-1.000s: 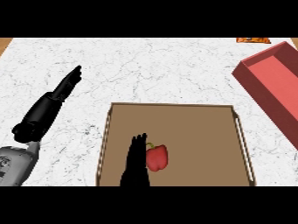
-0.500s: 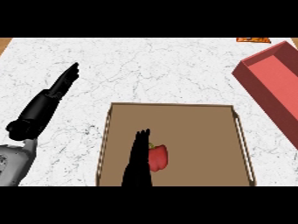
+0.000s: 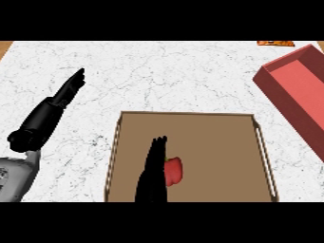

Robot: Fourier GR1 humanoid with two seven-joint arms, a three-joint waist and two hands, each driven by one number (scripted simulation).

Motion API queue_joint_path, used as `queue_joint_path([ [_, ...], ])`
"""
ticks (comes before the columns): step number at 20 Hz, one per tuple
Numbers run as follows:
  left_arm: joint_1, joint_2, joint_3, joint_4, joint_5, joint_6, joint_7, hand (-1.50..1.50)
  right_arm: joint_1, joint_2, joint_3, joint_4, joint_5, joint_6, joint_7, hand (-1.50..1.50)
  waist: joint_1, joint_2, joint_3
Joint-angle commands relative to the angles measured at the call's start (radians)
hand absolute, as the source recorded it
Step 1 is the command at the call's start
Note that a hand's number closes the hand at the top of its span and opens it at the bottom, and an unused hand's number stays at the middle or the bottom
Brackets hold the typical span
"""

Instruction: Pick the bell pepper from the tray and place it in the cardboard box

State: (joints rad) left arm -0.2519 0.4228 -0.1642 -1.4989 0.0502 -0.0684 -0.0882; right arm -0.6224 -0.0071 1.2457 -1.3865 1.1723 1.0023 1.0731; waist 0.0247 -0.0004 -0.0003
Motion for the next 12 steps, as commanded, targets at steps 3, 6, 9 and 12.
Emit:
queue_joint_path([
  [3, -0.005, -0.026, 0.013, 0.028, -0.025, 0.003, -0.011, 0.0, -0.035, 0.007, -0.027, 0.053, 0.015, -0.009, 0.088, -1.5, -0.006, 0.001, 0.0],
  [6, -0.037, -0.03, 0.026, 0.021, -0.037, -0.006, 0.021, 0.0, -0.008, 0.007, -0.045, 0.001, 0.015, 0.025, 0.087, -1.5, -0.012, 0.0, 0.0],
  [9, 0.025, -0.035, 0.027, -0.048, -0.03, -0.023, 0.042, 0.0, -0.027, 0.007, -0.067, 0.019, 0.0, 0.035, 0.054, -1.5, -0.008, -0.001, 0.0],
  [12, 0.044, -0.008, 0.069, -0.029, -0.018, -0.071, 0.0, 0.0, -0.02, 0.007, 0.005, 0.105, 0.021, -0.042, -0.041, 1.5, -0.009, 0.001, 0.0],
])
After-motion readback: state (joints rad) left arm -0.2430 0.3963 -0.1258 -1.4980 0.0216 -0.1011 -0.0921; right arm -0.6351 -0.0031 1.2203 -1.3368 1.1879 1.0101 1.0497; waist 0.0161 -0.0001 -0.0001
